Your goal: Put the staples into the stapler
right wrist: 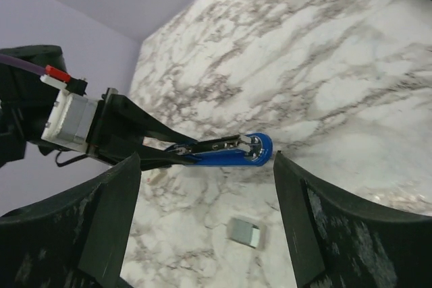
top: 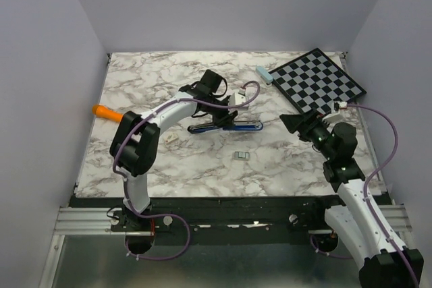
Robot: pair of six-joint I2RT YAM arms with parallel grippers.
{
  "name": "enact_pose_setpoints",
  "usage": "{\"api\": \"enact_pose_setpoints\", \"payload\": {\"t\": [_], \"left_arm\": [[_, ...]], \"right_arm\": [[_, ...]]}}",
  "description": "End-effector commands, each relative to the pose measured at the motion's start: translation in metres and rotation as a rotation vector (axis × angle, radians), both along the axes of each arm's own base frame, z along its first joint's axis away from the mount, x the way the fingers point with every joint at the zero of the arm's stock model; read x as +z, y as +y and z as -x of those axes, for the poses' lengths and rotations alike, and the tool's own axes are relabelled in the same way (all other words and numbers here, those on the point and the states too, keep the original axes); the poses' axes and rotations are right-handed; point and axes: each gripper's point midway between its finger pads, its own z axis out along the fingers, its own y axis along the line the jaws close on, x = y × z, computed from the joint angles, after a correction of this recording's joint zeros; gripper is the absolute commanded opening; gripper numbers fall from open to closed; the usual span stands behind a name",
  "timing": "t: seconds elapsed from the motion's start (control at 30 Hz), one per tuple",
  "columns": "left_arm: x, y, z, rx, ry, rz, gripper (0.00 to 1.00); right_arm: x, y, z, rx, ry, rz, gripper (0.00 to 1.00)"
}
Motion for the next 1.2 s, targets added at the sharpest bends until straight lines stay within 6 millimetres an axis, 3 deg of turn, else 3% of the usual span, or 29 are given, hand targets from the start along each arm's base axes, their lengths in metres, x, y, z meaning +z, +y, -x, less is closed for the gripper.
{"api": "enact_pose_setpoints", "payload": {"t": [0.0, 0.2, 0.4, 0.57, 0.7, 0.87, 0.97, 1.03, 1.07, 1.1, 1.13, 1.17], "left_arm": [[-0.017, -0.011, 0.005, -0.097, -0.021, -0.066, 0.00], [-0.060, -0.013, 0.016, -0.134, 0.007, -0.201, 0.00], [-0.076, -0.008, 0.014, -0.128, 0.005, -0.267, 0.00], [-0.075, -0.005, 0.016, -0.123, -0.006, -0.288, 0.27], [-0.061, -0.008, 0.016, -0.113, -0.035, -0.249, 0.42], [-0.036, -0.012, 0.016, -0.076, -0.065, -0.191, 0.63], [-0.010, -0.016, 0.008, 0.010, -0.107, -0.127, 0.76], [0.015, -0.017, -0.002, 0.082, -0.157, -0.056, 0.82], [0.023, -0.017, -0.002, 0.148, -0.127, -0.021, 0.85], [0.039, -0.019, -0.015, 0.204, -0.164, 0.042, 0.86], [0.048, -0.014, -0.013, 0.247, -0.167, 0.080, 0.86], [0.055, -0.010, -0.017, 0.309, -0.165, 0.108, 0.90]], "right_arm": [[-0.046, -0.027, 0.012, -0.084, 0.131, 0.203, 0.86], [-0.052, -0.038, 0.018, -0.101, 0.147, 0.309, 0.86], [-0.056, -0.042, 0.015, -0.080, 0.179, 0.388, 0.87], [-0.064, -0.040, 0.009, -0.068, 0.242, 0.383, 0.89], [-0.060, -0.047, -0.001, -0.144, 0.313, 0.346, 0.98], [-0.053, -0.046, -0.013, -0.075, 0.217, 0.466, 1.00], [-0.042, -0.038, -0.024, -0.012, 0.160, 0.498, 1.00], [-0.047, -0.034, -0.036, 0.016, 0.185, 0.513, 1.00], [-0.034, -0.034, -0.047, 0.012, 0.163, 0.523, 1.00], [-0.032, -0.034, -0.054, 0.015, 0.171, 0.530, 1.00], [-0.046, -0.032, -0.065, 0.036, 0.221, 0.541, 1.00], [-0.046, -0.030, -0.072, 0.052, 0.223, 0.554, 1.00]]}}
